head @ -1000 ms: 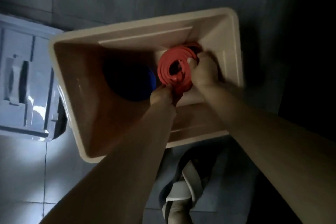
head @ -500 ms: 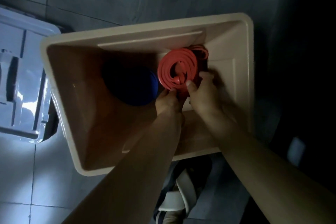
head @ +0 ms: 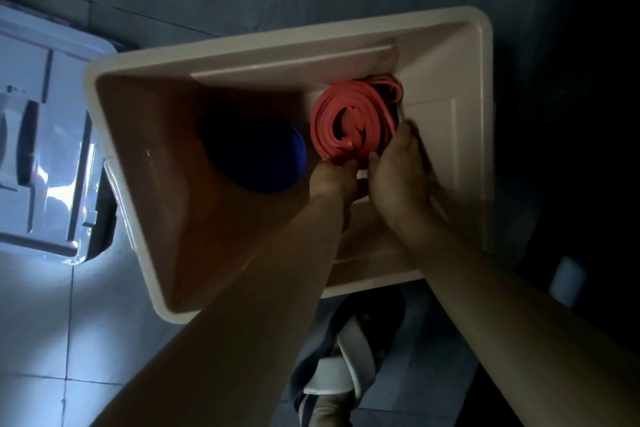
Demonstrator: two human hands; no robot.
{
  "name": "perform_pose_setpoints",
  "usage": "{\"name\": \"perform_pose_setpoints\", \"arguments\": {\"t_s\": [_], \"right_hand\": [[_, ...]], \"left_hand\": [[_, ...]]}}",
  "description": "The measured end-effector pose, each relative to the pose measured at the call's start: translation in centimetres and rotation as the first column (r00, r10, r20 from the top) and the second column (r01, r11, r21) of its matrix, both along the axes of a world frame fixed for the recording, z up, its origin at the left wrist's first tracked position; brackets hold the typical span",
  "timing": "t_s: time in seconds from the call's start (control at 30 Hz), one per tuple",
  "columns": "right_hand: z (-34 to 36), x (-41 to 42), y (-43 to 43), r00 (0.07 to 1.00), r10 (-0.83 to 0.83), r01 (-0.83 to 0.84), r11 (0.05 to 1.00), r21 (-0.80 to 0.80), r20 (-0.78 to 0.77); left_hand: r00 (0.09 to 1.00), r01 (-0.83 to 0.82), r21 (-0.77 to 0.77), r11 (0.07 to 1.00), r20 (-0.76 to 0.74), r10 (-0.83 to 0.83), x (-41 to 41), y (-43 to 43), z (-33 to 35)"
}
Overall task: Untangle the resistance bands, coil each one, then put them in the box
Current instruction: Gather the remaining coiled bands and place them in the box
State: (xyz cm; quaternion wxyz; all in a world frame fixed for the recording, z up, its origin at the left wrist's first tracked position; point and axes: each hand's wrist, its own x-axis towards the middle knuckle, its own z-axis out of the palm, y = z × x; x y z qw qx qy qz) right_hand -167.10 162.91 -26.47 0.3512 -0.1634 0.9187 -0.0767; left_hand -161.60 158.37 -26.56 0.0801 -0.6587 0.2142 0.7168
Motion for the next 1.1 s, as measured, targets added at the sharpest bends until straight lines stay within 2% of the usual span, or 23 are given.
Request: {"name": "perform_pose_setpoints", "arguments": {"t_s": [0.1,0.23,0.37,0.53,0.67,0.73,0.77,0.83,0.9,0.97,1.03,1.1], "right_hand": [[1.3,1.2,0.0,0.993,0.122,-0.12,0.985,0.123,-0.009],[2.4,1.6,0.1,0.948,0.313,-0.283,0.914,0.289,-0.063],[2.0,0.5,-0.2,0.966,0.251,-0.259,0.95,0.174,0.069],[4.4,-0.1,0.6,0.967,0.255,-0.255,0.966,0.037,-0.003],[9.6,1.8,3.3,0.887,0.436,-0.444,0.896,-0.025,-0.151],[11.2,3.3,5.2,0.907,0.406,-0.42,0.893,-0.161,-0.117],[12.8,4.2,5.7,0.931,0.364,-0.354,0.907,-0.229,0.003],[16.3,5.6,6.1,0.954,0.283,-0.251,0.935,-0.248,0.101],[20.6,7.3,6.6,0.954,0.253,-0.219,0.954,-0.203,0.161],[25.5,8.9,6.5,0.943,0.241,-0.2,0.962,-0.188,0.228],[30.3,10.2,6.6,0.933,0.252,-0.216,0.963,-0.16,0.257],[35.4,11.9,7.0,0.909,0.326,-0.312,0.946,-0.093,0.26]], "left_hand": [[0.995,0.082,-0.042,0.996,0.057,-0.08,-0.1,-0.3,0.1],[0.986,0.147,-0.061,0.987,0.085,-0.141,-0.1,-0.7,0.2],[0.975,0.216,-0.096,0.972,0.083,-0.209,0.2,-1.0,0.0],[0.97,0.241,-0.025,0.97,0.035,-0.24,1.5,-1.3,2.5],[0.987,0.145,-0.145,0.979,-0.05,-0.153,5.8,-1.1,8.5],[0.985,0.145,-0.261,0.954,-0.056,-0.165,9.2,-1.1,12.8],[0.968,0.239,-0.342,0.909,0.008,-0.251,11.1,-1.2,14.7],[0.867,0.497,-0.444,0.745,0.229,-0.442,15.2,-1.2,18.0],[0.769,0.639,-0.426,0.641,0.373,-0.519,19.1,-1.4,22.2],[0.708,0.702,-0.355,0.617,0.439,-0.553,22.6,-1.1,27.2],[0.739,0.664,-0.353,0.659,0.448,-0.504,25.9,-0.4,32.4],[0.768,0.621,-0.357,0.698,0.452,-0.454,29.4,0.8,37.8]]}}
